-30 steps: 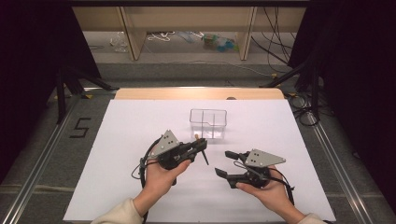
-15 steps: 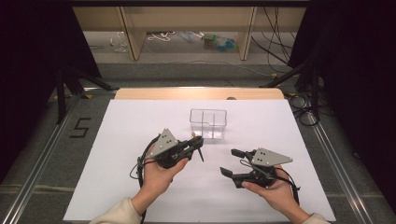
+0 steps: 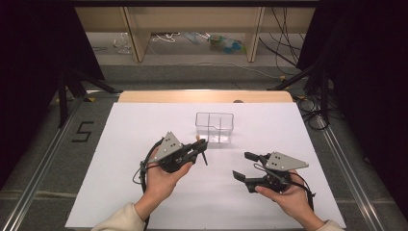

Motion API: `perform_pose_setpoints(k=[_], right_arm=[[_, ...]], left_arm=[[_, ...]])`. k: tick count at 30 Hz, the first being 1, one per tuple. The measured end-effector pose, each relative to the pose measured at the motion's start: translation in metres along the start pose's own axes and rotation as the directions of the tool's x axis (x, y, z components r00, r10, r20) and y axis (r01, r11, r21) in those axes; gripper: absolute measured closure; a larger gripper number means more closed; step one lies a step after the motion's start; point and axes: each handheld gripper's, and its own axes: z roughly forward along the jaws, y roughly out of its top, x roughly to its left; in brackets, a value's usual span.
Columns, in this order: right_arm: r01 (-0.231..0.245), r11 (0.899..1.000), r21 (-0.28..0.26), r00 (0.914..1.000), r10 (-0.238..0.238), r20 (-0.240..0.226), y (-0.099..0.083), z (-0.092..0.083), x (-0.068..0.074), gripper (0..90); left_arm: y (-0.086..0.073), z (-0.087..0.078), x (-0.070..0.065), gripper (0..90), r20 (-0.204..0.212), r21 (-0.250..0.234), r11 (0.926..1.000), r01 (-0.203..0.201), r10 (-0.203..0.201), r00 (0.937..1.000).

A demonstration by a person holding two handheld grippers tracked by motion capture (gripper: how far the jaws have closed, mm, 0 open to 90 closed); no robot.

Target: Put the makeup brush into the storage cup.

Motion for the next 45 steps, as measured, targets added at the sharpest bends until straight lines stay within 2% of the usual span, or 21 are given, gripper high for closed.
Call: perform_pose_setpoints(k=[3, 8, 15, 16, 19, 20, 21, 25, 27, 30, 31, 32, 33, 34, 35, 39, 41, 45], right_arm=[[0.005, 1.000, -0.018, 1.0000, -0.005, -0.005, 0.000, 0.000, -0.001, 24.0], [0.003, 1.000, -0.002, 1.0000, -0.003, 0.003, 0.000, -0.005, -0.002, 23.5], [0.009, 1.000, -0.013, 0.9998, -0.009, 0.015, -0.002, -0.011, -0.005, 23.4], [0.005, 0.999, -0.032, 0.9999, -0.004, 0.015, -0.002, -0.010, -0.005, 23.4], [-0.007, 1.000, -0.008, 0.9997, 0.007, 0.022, -0.003, -0.016, -0.006, 23.3], [-0.001, 1.000, -0.025, 0.9997, 0.001, 0.024, -0.003, -0.016, -0.007, 23.2], [0.008, 1.000, -0.021, 0.9995, -0.007, 0.032, -0.003, -0.018, -0.008, 23.2], [-0.006, 0.999, -0.038, 0.9996, 0.007, 0.029, -0.004, -0.021, -0.009, 22.6], [-0.016, 1.000, -0.023, 0.9993, 0.017, 0.032, -0.005, -0.025, -0.010, 21.8], [-0.009, 0.999, -0.039, 0.9993, 0.010, 0.036, -0.005, -0.025, -0.010, 21.4], [-0.006, 1.000, -0.007, 0.9988, 0.006, 0.049, -0.004, -0.029, -0.010, 21.2], [-0.027, 0.999, -0.026, 0.9990, 0.028, 0.034, -0.005, -0.029, -0.009, 21.1], [-0.027, 0.999, -0.026, 0.9990, 0.028, 0.034, -0.005, -0.029, -0.009, 21.1], [-0.008, 0.999, -0.038, 0.9990, 0.010, 0.044, -0.006, -0.029, -0.010, 21.0], [-0.027, 0.999, -0.028, 0.9987, 0.028, 0.042, -0.006, -0.031, -0.009, 21.0], [-0.037, 0.999, -0.028, 0.9989, 0.038, 0.027, -0.007, -0.032, -0.008, 20.9], [-0.003, 0.999, -0.040, 0.9989, 0.005, 0.047, -0.007, -0.033, -0.010, 20.8], [-0.008, 0.999, -0.034, 0.9990, 0.009, 0.043, -0.007, -0.034, -0.010, 20.8]], left_arm=[[0.000, -0.001, 0.001, 83.5, -0.009, 0.002, 1.0000, 0.000, 0.000, 1.0000], [0.000, -0.001, 0.002, 83.5, -0.012, 0.007, 1.0000, -0.001, 0.001, 0.9999], [0.000, -0.001, 0.002, 83.5, -0.017, 0.012, 0.9999, -0.003, 0.003, 0.9999], [0.000, -0.001, 0.002, 83.5, -0.015, 0.013, 0.9999, -0.003, 0.003, 0.9999], [0.001, 0.000, 0.002, 83.5, -0.012, 0.012, 0.9999, 0.001, -0.001, 0.9999], [0.001, 0.000, 0.002, 83.5, -0.014, 0.011, 0.9999, 0.001, -0.001, 0.9999], [0.002, 0.000, 0.002, 83.5, -0.015, 0.014, 0.9999, -0.001, 0.001, 0.9999], [0.003, 0.000, 0.003, 83.5, -0.021, 0.015, 0.9999, -0.001, 0.001, 0.9998], [0.004, 0.000, 0.004, 83.5, -0.021, 0.011, 0.9999, 0.000, 0.000, 0.9998], [0.005, 0.002, 0.004, 83.5, -0.022, 0.011, 0.9999, 0.002, -0.002, 0.9998], [0.005, 0.003, 0.004, 83.5, -0.020, 0.010, 0.9999, 0.002, -0.002, 0.9998], [0.006, 0.003, 0.003, 83.5, -0.021, 0.010, 0.9999, 0.002, -0.002, 0.9998], [0.006, 0.004, 0.003, 83.5, -0.020, 0.009, 1.0000, 0.003, -0.003, 0.9998], [0.006, 0.006, 0.002, 83.5, -0.017, 0.007, 1.0000, 0.004, -0.004, 0.9998], [0.007, 0.006, 0.002, 83.5, -0.020, 0.012, 0.9999, 0.000, 0.000, 0.9998], [0.007, 0.011, 0.001, 83.5, -0.011, 0.005, 1.0000, 0.007, -0.007, 0.9999], [0.007, 0.012, 0.002, 83.5, -0.014, 0.012, 0.9999, 0.002, -0.002, 0.9999], [0.007, 0.015, 0.003, 83.5, -0.017, 0.009, 0.9999, 0.008, -0.007, 0.9998]])
